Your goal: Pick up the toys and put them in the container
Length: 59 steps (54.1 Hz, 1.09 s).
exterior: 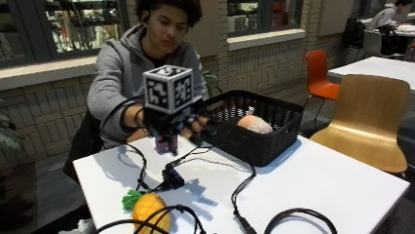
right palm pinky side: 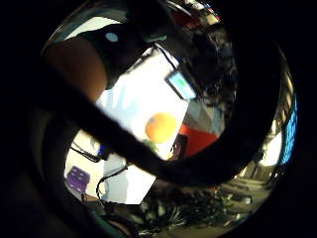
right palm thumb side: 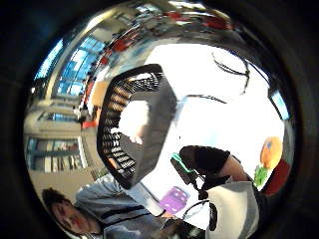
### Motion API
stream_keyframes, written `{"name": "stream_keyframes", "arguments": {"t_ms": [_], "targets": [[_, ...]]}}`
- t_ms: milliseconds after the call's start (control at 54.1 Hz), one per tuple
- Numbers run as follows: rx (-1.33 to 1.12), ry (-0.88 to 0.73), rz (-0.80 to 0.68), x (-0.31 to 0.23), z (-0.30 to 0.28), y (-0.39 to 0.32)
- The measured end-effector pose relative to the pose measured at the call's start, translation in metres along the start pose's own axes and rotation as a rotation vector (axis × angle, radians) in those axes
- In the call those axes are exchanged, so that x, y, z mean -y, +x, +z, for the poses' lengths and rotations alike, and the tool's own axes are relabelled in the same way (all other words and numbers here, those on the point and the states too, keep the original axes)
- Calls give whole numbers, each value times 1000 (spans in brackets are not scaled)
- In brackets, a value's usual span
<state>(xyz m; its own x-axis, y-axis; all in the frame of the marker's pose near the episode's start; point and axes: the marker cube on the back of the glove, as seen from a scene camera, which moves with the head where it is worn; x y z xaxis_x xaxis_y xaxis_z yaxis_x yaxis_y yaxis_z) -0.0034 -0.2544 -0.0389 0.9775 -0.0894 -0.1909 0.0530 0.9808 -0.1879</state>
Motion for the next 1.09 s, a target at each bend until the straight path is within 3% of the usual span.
{"name": "stream_keyframes", "arguments": {"t_ms": [55,166,481,703,1091], "targets": [[20,-44,152,-14,20,32],[52,-91,293,-41,61,80],[170,-220,444,-36,146,114],[195,31,509,-22,166,116],[65,120,477,-17,161,105]]}}
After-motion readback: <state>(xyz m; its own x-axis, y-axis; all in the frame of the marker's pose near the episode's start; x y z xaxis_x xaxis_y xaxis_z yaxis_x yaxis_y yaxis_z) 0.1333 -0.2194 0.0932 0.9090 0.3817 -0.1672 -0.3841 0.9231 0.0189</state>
